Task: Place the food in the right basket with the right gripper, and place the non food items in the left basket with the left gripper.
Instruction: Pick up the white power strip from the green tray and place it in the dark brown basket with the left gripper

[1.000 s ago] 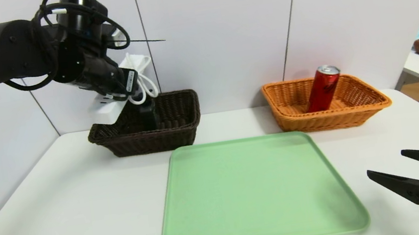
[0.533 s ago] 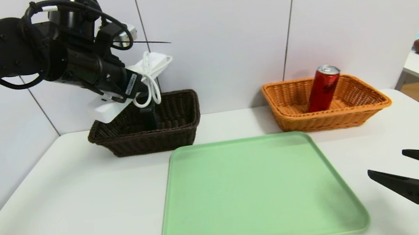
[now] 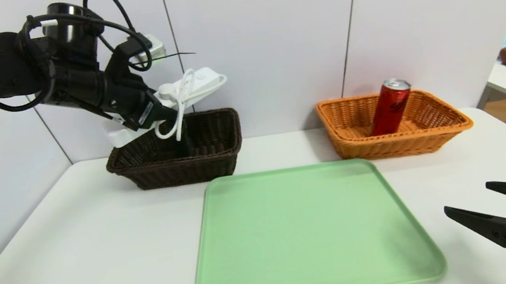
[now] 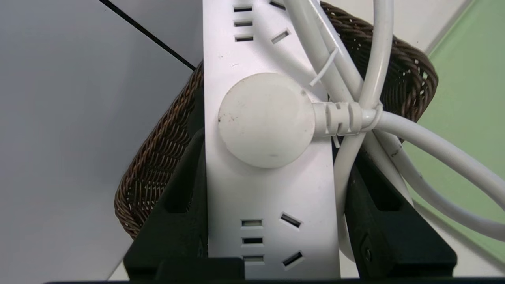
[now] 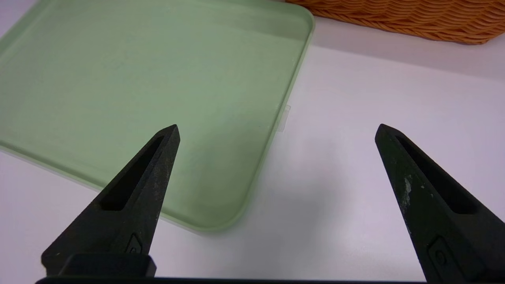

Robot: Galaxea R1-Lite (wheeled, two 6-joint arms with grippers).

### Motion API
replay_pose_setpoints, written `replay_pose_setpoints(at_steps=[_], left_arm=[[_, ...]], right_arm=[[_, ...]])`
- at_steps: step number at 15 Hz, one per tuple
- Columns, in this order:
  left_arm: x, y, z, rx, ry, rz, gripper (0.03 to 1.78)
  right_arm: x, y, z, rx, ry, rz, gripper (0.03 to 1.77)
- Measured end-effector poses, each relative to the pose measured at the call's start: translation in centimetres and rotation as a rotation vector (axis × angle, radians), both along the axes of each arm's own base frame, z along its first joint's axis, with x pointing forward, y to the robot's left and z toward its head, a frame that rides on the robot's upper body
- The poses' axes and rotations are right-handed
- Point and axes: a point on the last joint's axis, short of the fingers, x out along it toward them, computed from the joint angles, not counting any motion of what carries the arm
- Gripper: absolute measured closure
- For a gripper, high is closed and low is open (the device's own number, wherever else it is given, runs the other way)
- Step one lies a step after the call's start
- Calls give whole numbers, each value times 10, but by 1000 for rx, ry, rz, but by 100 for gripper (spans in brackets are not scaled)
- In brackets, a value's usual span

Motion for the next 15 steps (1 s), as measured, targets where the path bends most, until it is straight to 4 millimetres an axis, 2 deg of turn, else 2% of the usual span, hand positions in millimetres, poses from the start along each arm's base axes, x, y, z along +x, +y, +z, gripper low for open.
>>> replay_pose_setpoints(at_steps=[6, 15], left_arm=[[23, 10, -28, 170, -56, -147, 87], [40, 20, -51, 241, -84, -234, 87]], right_arm=[[-1, 0, -4, 0, 21, -3, 9], [-5, -1, -9, -4, 34, -4, 9]])
